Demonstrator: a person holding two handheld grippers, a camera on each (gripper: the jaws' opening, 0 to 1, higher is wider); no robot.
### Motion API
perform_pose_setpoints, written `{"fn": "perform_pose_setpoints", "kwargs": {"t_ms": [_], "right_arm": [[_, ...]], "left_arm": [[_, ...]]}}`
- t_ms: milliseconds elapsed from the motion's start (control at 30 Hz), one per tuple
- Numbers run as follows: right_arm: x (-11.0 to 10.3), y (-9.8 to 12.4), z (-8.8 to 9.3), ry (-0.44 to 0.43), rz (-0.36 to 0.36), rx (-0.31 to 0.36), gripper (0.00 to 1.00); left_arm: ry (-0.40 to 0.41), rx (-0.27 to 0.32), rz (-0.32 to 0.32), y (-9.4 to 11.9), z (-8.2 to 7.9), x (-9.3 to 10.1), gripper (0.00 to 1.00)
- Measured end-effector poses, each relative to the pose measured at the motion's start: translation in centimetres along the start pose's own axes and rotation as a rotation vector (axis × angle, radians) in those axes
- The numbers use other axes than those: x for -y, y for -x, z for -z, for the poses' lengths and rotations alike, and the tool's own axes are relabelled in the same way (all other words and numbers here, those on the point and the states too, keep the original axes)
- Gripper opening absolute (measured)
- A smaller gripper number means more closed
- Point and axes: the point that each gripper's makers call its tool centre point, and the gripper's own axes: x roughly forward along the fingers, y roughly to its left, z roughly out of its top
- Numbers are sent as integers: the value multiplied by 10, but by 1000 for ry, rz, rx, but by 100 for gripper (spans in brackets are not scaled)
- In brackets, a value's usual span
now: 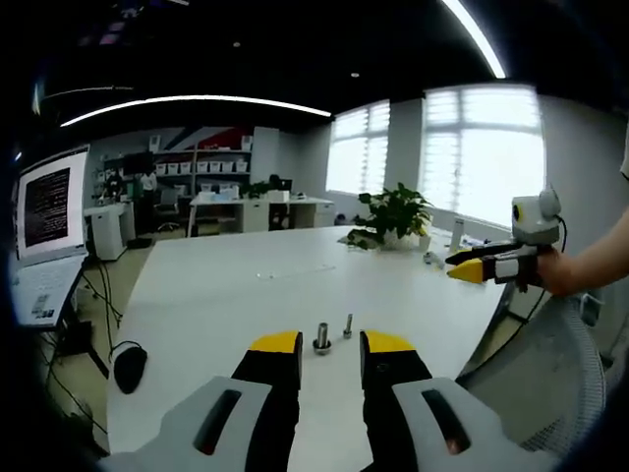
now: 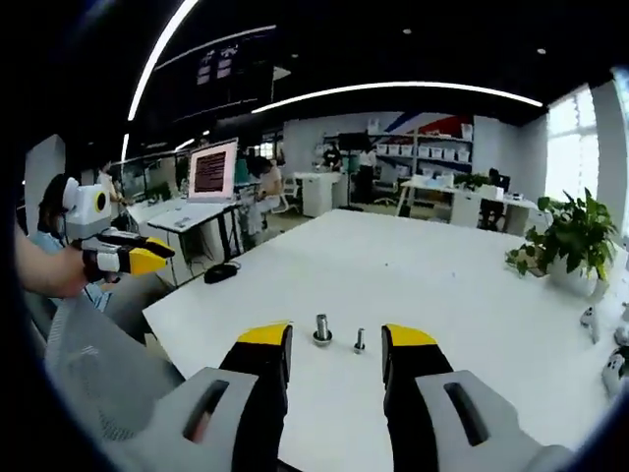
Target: Place the washer onto the threaded stud by aligning its center hole with the stud, sliding it down to the base, and recovering from edge contact or off-axis alignment until the washer reaches the visible bottom stop.
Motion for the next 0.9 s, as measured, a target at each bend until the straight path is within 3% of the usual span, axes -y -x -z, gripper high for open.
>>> {"fn": "perform_pose_setpoints", "kwargs": {"t_ms": [67,167,200,267,300,333,367,467,600,733,900], "right_arm": [[3,6,3,7,-2,-29,39],[-1,17,1,-31,-27,27,39],[-3,15,8,-10,-43,7,39],[1,9,16,-3,-9,-15,39],[1,8,22,-9,-11,-66,40],[-1,6,18,5,-21,-53,40],[-5,7,7,45,-37,6,40],[-18,12,15,101,-73,-14,40],[-11,16,7,79,-53,36,40],[6,20,1,-10,-3,80,47],[7,23,-1,-21,-4,107,48]], "left_arm": [[11,14,0,1,-2,0,21],[13,43,9,1,-9,1,22],[15,44,10,1,-9,1,22],[13,48,5,1,-10,2,23],[16,54,3,1,-10,2,23],[-2,57,1,1,-12,2,23],[-34,73,-11,1,-16,0,23],[26,131,-25,4,-24,-3,26],[-5,119,-63,7,-21,-6,27],[-8,122,-60,2,-24,-6,29],[-15,84,-83,1,-17,-8,29]]}}
